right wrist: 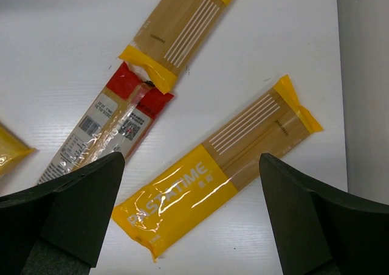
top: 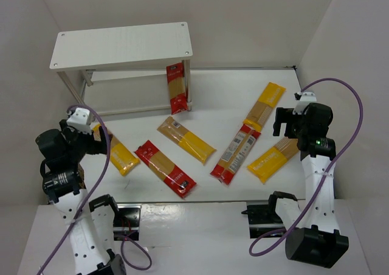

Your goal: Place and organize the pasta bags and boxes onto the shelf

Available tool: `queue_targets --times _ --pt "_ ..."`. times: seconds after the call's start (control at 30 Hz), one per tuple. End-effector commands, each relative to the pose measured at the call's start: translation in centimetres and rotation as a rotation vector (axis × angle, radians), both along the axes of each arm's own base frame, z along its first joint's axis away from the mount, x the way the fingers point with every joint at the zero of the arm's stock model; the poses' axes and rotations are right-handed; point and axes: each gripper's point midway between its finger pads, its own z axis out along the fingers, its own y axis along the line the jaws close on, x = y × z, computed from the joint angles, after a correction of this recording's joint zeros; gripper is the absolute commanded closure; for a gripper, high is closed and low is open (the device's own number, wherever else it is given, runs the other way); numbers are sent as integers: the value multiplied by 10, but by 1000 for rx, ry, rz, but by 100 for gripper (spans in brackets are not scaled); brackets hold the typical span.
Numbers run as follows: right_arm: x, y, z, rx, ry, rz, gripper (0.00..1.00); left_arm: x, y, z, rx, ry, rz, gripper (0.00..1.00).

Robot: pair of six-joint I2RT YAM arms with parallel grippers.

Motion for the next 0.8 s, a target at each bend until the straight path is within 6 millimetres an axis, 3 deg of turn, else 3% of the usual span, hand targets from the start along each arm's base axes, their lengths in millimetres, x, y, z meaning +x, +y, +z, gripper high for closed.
queue_targets --times 0.0,0.1,0.2,0.37,0.5,0.67,0.77 --pt "5 -10 15 -16 -62 -58 0 -5 -49 30 56 -82 -284 0" --pt "5 -14 12 -19 -60 -83 0 -6 -76 44 45 -85 -432 0" --pt "4 -13 15 -21 -71 -83 0 3 -93 40 -13 -32 -504 0" --pt "4 -13 15 -21 -71 -83 0 43 -105 25 -16 59 -490 0" --pt "4 -13 15 -21 -71 -83 0 70 -129 20 12 58 -480 0" --pt "4 -12 15 -17 -72 -75 0 71 -196 17 24 118 -597 0" --pt "4 -12 15 -17 -72 -75 0 66 -220 15 60 125 -635 0"
